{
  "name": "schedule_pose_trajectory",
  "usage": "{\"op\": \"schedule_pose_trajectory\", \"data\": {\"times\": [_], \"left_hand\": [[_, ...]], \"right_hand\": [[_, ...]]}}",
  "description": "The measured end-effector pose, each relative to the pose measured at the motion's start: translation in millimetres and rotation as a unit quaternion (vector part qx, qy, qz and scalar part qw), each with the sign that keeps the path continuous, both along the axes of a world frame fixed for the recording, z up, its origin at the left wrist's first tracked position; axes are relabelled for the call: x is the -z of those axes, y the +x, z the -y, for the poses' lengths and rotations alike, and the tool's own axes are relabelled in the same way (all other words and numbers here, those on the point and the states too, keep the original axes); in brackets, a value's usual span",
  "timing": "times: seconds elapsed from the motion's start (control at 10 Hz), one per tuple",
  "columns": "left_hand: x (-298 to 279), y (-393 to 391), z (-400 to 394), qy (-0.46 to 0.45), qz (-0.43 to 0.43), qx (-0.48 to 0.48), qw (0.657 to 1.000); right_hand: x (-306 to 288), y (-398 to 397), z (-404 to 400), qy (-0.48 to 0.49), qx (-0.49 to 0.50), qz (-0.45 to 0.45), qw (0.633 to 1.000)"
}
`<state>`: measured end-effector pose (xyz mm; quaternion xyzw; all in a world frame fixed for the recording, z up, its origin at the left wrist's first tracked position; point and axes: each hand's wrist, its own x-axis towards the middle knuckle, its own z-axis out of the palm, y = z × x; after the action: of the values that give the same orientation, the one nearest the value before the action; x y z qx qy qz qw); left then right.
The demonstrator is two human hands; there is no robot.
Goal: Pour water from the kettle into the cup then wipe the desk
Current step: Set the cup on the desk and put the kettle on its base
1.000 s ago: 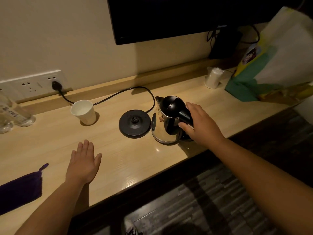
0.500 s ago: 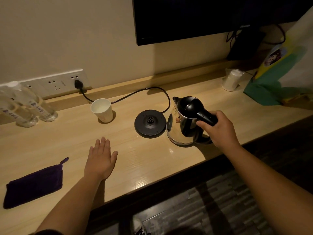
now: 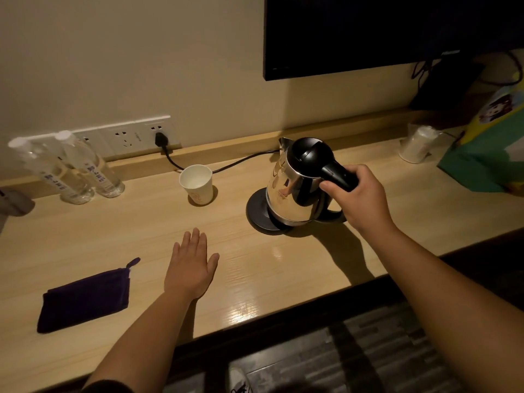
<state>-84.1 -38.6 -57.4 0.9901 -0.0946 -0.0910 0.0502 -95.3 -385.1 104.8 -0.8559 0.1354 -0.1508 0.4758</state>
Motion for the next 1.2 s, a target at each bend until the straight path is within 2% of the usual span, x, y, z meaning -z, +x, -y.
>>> {"op": "schedule_pose_trajectory", "data": {"times": [0.9,1.2], "left_hand": [[5.6,-1.6,-1.8,-0.016,0.01,0.0,1.0],[7.6,-0.3,-1.7,-0.014,0.008,-0.003,1.0]], "right_hand": [[19.6,30.9,-37.9,-0.015,-0.055,-0.032,0.998],[18.8,32.2,-36.9,-0.048,-0.06,-0.035,0.996]]}}
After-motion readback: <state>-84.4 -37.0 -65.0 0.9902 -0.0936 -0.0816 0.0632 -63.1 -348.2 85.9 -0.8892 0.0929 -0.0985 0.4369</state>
